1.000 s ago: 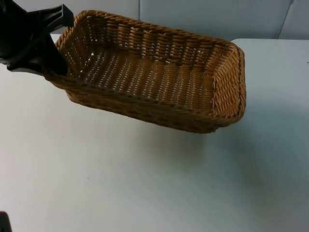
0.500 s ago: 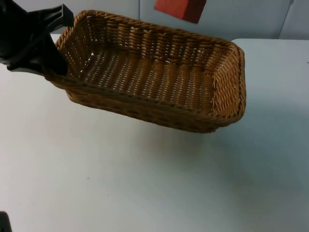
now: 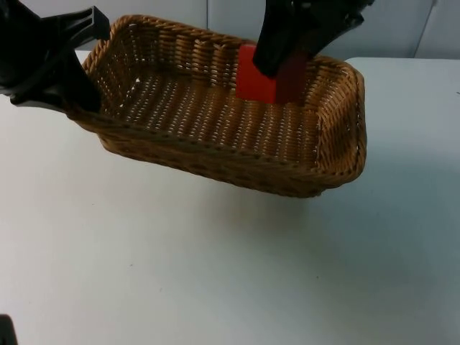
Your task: Pick up the basket with the left hand and place the cube into the basket with the right hand.
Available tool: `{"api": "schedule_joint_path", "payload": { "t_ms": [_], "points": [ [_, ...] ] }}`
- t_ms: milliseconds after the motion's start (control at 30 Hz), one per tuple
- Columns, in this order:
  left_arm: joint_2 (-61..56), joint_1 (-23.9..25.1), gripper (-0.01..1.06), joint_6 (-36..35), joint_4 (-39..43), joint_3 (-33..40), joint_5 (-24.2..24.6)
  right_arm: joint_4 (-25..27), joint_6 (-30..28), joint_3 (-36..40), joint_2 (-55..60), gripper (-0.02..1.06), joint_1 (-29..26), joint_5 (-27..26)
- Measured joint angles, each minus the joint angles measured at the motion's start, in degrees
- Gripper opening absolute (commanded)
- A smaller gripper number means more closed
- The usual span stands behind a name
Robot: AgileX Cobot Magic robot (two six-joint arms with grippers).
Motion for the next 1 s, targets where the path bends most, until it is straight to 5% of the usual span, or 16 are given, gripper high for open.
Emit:
{"api": "schedule_joint_path", "payload": {
  "t_ms": [233, 367, 467, 1000],
  "points": [
    [0.00, 0.00, 0.00, 0.00, 0.35, 0.00, -0.14, -0.54, 0.10, 0.00, 1.24, 0.51, 0.10, -4.63],
    [0.00, 0.00, 0.00, 0.00, 0.46, 0.00, -0.14, -1.81, 0.10, 0.00, 1.48, 0.77, 0.10, -8.00],
    [0.00, 0.00, 0.00, 0.00, 0.88, 0.00, -0.54, -1.78, 0.10, 0.00, 1.48, 0.86, 0.10, -9.27],
    [0.00, 0.00, 0.00, 0.00, 0.92, 0.10, -2.67, -1.43, -0.01, 0.00, 1.01, 0.88, 0.10, -9.53]
  ]
}}
